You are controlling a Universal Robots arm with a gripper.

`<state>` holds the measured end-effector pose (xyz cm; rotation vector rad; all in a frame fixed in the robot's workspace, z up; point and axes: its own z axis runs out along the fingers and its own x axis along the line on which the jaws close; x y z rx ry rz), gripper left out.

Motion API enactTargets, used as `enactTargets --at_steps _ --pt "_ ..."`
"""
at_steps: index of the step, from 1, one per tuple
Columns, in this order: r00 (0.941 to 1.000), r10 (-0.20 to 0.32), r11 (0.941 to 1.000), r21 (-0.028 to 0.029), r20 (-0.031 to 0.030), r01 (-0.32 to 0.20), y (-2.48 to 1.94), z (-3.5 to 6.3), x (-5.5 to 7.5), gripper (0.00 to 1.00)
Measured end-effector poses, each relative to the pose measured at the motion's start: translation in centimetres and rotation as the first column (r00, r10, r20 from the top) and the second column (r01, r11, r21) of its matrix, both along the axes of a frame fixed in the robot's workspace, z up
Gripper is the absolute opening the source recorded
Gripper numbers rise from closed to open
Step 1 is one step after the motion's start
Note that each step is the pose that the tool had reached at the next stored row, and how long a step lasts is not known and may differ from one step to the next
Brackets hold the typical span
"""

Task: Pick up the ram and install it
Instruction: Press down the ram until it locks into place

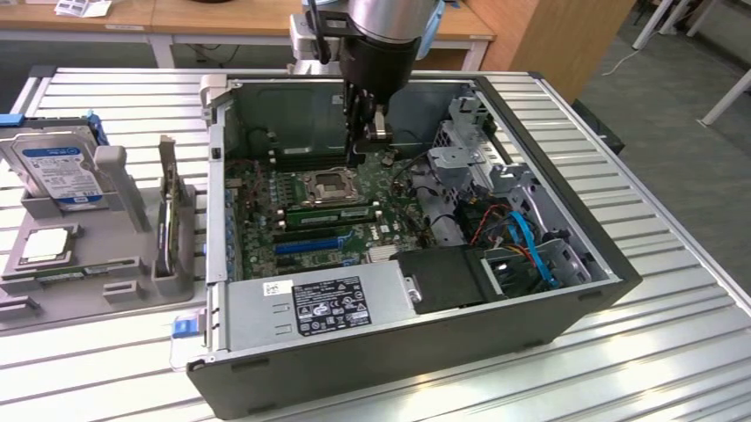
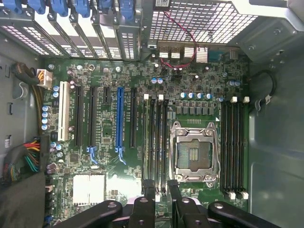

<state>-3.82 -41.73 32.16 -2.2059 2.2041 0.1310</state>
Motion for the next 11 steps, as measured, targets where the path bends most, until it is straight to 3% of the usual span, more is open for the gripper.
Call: enactTargets --at_steps 6,8,11 --pt "1.0000 0.000 1.0000 0.0000 0.0000 0.000 0.00 0.00 0.00 0.24" --pt "1.0000 0.000 1.0000 0.0000 0.0000 0.000 0.00 0.00 0.00 0.11" --pt "1.0000 0.000 1.0000 0.0000 0.0000 0.000 0.00 0.00 0.00 0.10"
